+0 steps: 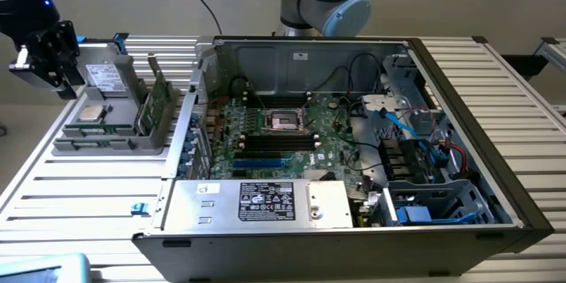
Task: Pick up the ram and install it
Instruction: 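Pick up the ram and move it above insertion slot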
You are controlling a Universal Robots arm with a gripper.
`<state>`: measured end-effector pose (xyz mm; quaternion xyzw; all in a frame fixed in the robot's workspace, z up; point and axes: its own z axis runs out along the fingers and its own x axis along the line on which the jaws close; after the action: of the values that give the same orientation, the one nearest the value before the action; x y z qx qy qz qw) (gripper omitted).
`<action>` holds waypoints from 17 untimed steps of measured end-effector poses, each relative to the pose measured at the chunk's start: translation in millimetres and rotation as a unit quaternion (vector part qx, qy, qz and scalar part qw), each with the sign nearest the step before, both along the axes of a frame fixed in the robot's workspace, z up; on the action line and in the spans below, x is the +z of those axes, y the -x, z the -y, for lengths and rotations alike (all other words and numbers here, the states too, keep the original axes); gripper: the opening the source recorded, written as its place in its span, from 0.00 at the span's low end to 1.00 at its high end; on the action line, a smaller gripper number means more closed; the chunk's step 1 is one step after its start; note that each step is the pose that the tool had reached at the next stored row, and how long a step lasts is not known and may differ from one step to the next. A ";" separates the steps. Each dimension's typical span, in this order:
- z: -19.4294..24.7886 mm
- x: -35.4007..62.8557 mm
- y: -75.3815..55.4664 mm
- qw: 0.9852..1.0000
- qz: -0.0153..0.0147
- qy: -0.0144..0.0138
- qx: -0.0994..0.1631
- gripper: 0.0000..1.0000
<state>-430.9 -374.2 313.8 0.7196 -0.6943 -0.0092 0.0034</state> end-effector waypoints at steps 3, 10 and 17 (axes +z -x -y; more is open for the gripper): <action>0.1 -5.5 -0.5 1.000 0.000 0.000 0.000 0.43; 0.5 -18.2 -1.2 1.000 0.000 0.000 0.000 0.51; 2.4 -31.0 -2.9 1.000 0.000 0.000 0.000 0.51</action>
<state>-428.0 -376.6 282.8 0.7196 -0.6943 -0.0092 0.0034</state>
